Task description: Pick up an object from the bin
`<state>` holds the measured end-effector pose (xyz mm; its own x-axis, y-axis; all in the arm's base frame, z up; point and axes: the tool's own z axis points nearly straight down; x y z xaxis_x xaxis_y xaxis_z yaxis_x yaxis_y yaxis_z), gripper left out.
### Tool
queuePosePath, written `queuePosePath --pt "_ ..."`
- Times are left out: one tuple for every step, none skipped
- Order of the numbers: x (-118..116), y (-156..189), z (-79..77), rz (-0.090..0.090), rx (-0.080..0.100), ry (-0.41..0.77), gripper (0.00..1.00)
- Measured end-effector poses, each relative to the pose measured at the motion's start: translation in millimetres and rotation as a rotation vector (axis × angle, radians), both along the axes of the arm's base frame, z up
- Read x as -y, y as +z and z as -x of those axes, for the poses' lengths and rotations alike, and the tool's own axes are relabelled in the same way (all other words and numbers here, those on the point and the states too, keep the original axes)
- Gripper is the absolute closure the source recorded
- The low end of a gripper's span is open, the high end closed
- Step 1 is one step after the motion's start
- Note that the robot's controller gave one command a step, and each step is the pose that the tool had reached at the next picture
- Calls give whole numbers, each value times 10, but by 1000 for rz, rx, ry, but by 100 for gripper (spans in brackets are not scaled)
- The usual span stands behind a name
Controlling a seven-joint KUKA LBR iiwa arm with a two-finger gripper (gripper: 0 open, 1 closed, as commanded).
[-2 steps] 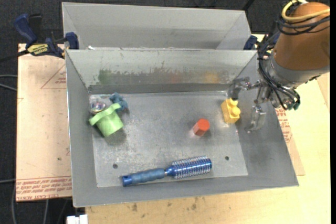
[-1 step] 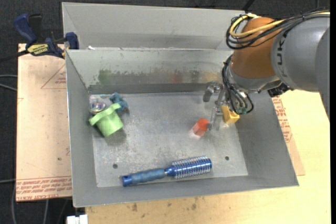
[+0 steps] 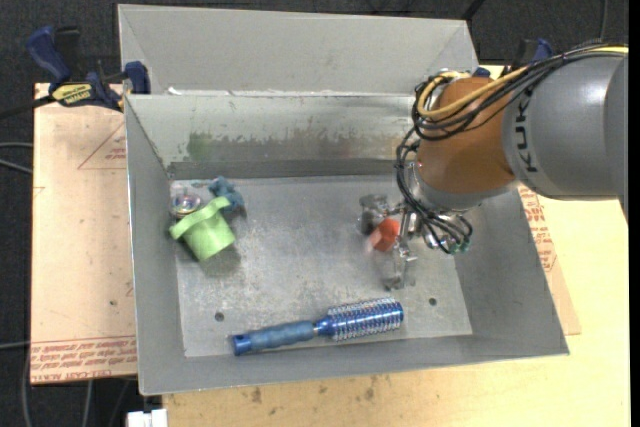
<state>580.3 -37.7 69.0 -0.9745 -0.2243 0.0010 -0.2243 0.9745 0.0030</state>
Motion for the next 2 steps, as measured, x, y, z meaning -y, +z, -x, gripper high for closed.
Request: queuePosePath --pt "504 118 -507 4 10 113 0" --pt "-40 2 -60 -2 1 339 0"
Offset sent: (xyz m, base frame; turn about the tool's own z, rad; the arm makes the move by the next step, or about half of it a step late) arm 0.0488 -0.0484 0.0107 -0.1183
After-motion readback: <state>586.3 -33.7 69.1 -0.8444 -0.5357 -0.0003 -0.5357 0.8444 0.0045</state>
